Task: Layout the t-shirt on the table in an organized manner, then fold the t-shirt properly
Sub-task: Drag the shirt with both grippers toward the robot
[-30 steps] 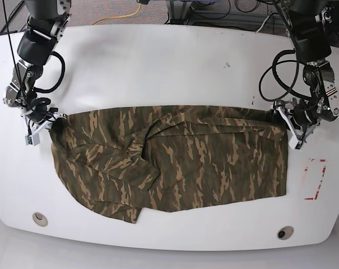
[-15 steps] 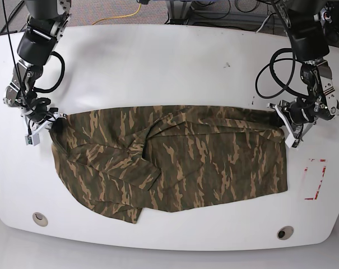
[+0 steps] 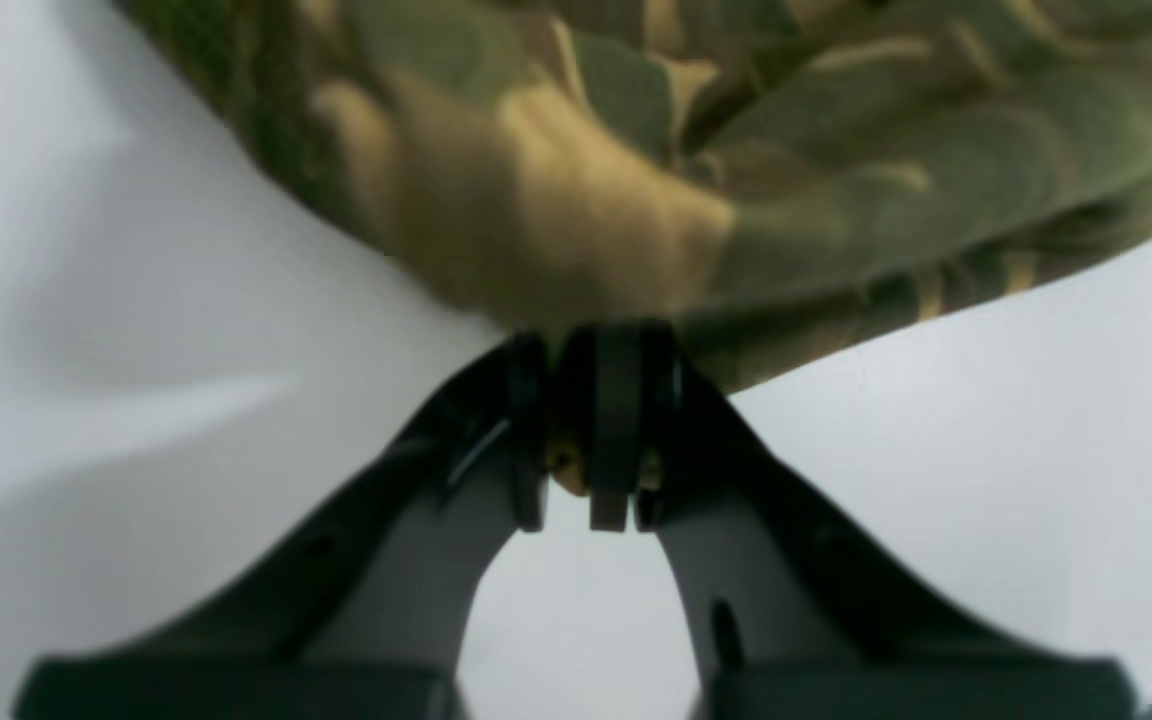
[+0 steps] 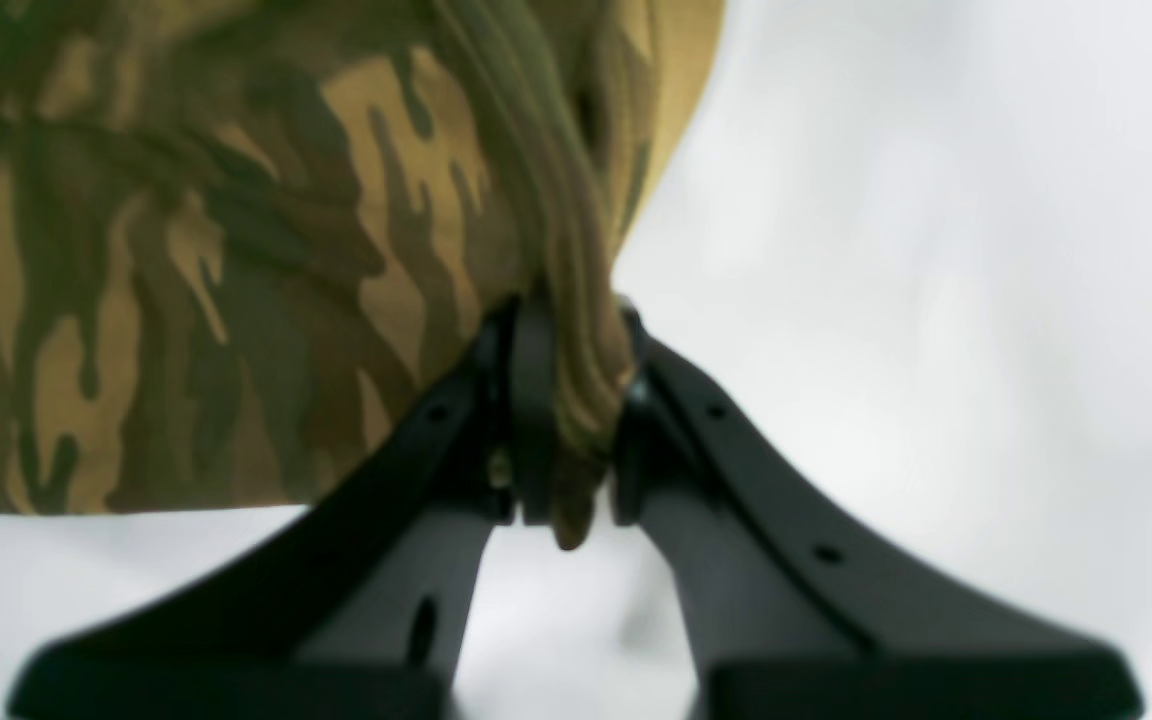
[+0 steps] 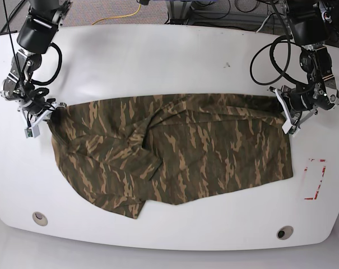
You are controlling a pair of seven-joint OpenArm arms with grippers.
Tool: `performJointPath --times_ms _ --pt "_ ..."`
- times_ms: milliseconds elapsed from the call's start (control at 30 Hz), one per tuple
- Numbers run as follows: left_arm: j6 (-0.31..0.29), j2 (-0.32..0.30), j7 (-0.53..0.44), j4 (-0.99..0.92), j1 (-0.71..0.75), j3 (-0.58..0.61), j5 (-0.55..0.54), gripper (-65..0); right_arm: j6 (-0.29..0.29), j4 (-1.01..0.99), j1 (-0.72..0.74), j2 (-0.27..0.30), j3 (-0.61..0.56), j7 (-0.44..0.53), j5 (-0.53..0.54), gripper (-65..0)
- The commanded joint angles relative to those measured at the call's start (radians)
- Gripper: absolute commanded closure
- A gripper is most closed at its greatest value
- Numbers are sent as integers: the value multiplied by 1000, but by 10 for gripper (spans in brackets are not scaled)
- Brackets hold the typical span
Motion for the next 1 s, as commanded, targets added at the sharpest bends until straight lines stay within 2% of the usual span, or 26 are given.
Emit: performJointPath --times_ms 0,167,533,833,967 --pt "0 -13 43 80 20 -3 14 -36 -5 102 -57 3 67 -18 11 -51" --pt "0 -15 67 192 98 -6 14 -36 -5 253 -194 -56 163 -34 4 -51" --pt "0 -15 69 334 264 -6 14 -39 -5 480 -444 -148 280 -34 9 -51" --pt "0 -15 171 385 324 -6 13 -38 -5 518 -539 -166 347 -34 11 -51" --pt "0 -15 184 391 325 -6 11 -39 -5 518 -557 -166 355 -34 11 -51"
